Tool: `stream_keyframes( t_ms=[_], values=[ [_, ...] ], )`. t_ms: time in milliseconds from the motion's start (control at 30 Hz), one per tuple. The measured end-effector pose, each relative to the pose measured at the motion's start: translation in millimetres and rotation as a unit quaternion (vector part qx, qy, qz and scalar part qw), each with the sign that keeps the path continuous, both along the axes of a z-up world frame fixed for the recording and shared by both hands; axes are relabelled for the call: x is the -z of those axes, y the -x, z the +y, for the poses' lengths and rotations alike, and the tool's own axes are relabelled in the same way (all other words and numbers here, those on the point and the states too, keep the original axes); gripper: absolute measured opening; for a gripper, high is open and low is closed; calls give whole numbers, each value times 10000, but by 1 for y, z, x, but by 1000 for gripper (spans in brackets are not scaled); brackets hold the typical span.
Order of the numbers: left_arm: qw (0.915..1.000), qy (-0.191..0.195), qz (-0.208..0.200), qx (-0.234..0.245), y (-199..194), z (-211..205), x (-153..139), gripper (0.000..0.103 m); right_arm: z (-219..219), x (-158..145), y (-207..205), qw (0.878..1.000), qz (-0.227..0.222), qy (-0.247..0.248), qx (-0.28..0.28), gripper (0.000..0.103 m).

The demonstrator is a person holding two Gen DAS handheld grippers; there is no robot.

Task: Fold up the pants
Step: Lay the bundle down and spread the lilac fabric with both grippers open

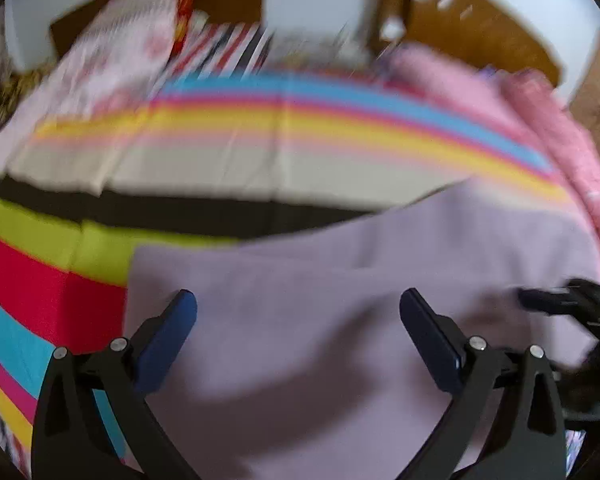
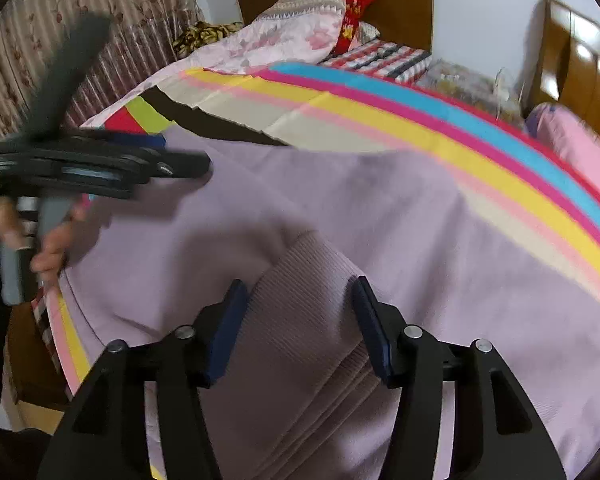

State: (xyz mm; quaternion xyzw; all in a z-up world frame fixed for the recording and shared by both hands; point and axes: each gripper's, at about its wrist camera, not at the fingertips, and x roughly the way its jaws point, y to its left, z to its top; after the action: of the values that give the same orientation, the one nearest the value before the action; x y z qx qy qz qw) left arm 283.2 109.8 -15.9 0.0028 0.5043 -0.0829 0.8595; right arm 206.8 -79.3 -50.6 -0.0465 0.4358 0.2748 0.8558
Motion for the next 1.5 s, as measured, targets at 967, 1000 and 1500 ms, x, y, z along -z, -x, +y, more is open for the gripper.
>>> stream_keyframes(
  t_ms=[967,1000,1500],
  values=[
    [9949,-816,-582,120,-9,-52,17,102,-184,-9,-33,9606,-351,-564,2698,85],
    [9949,-819,-583,117,-8,-52,17,102,-183,-14,-23,9618,-375,-564,2653,87],
    [9960,-702,-541,113,-11,-48,18,102,-177,23,13,9711,23,206,2377,87]
  ],
)
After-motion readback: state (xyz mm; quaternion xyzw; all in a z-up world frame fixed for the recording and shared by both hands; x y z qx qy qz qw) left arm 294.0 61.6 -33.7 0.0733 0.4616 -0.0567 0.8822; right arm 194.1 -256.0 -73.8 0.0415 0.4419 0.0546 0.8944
